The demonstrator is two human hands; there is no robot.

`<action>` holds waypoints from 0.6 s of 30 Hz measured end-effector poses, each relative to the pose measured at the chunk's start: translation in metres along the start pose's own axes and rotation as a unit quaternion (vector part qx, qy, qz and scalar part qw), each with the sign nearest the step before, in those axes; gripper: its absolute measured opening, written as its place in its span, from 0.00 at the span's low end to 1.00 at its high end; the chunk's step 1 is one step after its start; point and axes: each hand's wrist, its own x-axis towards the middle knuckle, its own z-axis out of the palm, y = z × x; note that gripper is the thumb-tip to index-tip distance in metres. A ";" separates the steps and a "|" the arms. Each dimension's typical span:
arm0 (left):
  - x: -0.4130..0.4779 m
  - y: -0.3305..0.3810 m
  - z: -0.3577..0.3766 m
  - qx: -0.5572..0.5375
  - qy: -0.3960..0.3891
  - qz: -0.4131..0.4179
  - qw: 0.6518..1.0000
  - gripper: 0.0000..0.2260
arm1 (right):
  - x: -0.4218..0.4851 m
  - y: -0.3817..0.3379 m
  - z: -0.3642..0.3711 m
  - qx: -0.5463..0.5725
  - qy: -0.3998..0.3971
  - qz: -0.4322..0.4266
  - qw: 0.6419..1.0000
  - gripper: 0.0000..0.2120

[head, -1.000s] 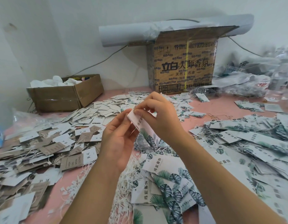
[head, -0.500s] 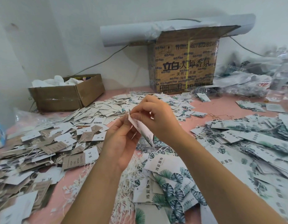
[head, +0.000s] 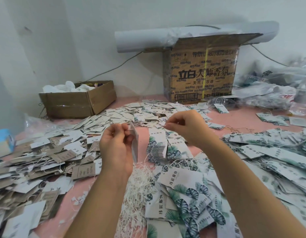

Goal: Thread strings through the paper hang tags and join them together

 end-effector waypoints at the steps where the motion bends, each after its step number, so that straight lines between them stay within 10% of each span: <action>1: 0.000 -0.001 -0.001 0.010 0.008 0.009 1.000 0.08 | 0.000 0.001 -0.001 0.007 -0.004 0.012 1.000 0.04; 18: -0.003 0.000 -0.004 0.075 -0.066 -0.011 0.995 0.08 | 0.000 0.008 -0.014 0.212 0.034 0.044 0.976 0.09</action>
